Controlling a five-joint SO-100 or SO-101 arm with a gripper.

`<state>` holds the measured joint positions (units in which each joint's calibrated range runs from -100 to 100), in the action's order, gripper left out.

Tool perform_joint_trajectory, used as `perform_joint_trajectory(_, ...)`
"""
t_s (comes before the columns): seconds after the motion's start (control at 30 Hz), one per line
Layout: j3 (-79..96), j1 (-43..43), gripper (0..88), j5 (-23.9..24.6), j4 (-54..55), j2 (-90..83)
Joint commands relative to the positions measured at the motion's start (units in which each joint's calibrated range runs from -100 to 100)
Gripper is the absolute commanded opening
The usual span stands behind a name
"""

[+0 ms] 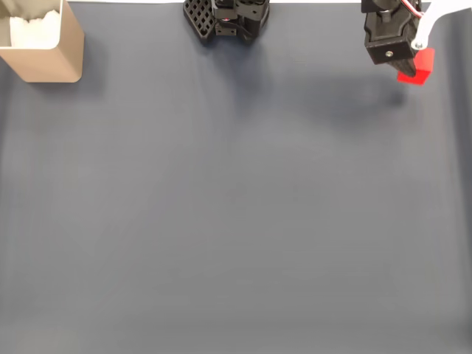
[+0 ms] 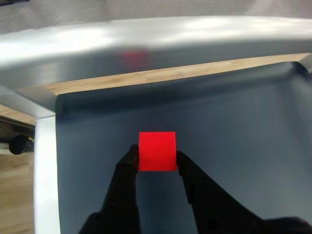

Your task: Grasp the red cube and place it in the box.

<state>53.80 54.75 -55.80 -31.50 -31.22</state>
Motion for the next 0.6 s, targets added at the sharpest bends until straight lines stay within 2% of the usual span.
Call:
perform_joint_trajectory(0.0,-6.6,-5.0,0.0,-0.5,-5.5,-3.4)
perform_joint_trajectory(0.27,-15.1,-15.7,0.0,-0.1,-15.8,-4.8)
perform_joint_trajectory(0.57,-23.0,-29.1,0.9,0.4,-22.2,-3.6)
